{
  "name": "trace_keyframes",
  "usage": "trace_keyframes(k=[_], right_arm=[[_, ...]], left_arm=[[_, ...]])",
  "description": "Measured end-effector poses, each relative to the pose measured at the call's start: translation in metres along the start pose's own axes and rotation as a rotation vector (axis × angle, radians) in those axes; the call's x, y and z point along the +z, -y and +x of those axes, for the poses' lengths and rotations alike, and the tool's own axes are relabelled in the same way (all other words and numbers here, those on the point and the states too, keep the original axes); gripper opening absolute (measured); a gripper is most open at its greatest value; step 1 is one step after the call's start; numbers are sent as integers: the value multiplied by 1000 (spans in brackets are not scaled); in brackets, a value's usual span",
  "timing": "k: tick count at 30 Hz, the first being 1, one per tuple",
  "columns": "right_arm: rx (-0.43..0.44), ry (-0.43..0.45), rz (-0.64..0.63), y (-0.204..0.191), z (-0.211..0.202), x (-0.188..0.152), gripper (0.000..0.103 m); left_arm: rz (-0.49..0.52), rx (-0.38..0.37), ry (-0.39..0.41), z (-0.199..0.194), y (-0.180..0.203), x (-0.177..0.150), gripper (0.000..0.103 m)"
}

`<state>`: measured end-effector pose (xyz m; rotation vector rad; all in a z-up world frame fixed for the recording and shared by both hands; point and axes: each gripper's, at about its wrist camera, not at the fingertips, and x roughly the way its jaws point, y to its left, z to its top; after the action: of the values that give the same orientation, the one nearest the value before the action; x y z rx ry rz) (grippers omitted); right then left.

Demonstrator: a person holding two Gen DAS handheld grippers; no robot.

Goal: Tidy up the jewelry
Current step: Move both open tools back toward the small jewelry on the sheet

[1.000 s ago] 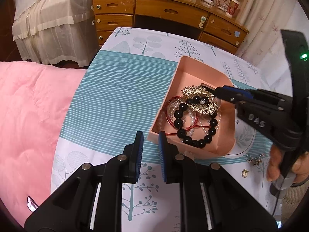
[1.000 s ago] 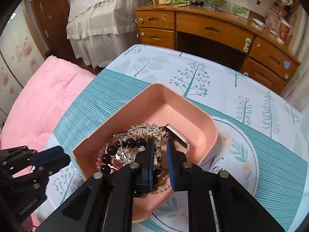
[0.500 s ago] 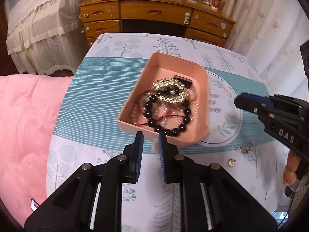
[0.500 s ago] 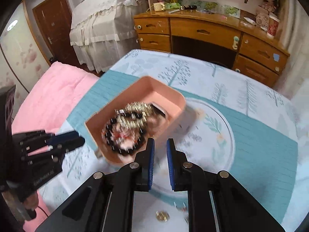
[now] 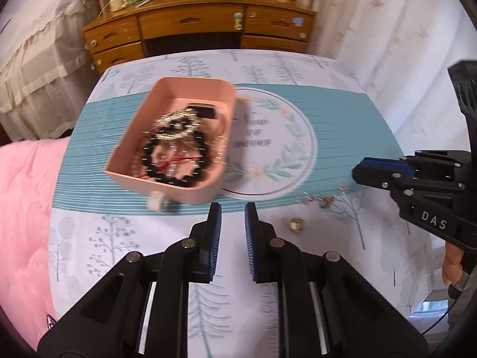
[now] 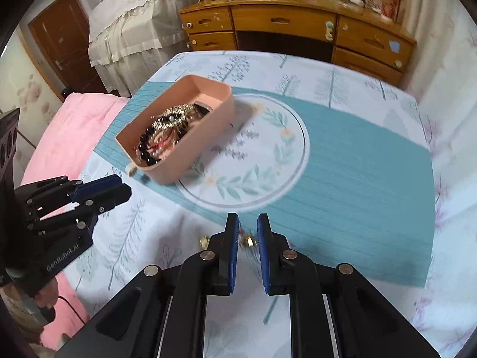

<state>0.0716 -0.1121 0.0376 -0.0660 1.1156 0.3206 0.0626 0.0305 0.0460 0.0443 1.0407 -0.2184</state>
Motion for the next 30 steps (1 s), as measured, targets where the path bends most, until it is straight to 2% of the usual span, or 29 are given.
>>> trace_keyframes(k=[3, 6, 15, 22, 30], right_arm=[[16, 3, 33, 9, 0, -11, 14], [50, 7, 60, 17, 3, -21, 23], [80, -19, 34, 22, 29, -46, 23], [94, -3, 23, 21, 36, -62, 23], [118, -14, 29, 22, 44, -73, 23]], left_arm=[[23, 5, 7, 3, 19, -7, 13], [22, -2, -4, 9, 31, -17, 13], [-13, -97, -85, 30, 50, -62, 13], [7, -152, -138, 47, 69, -76, 14], [0, -136, -99, 52, 72, -76, 15]])
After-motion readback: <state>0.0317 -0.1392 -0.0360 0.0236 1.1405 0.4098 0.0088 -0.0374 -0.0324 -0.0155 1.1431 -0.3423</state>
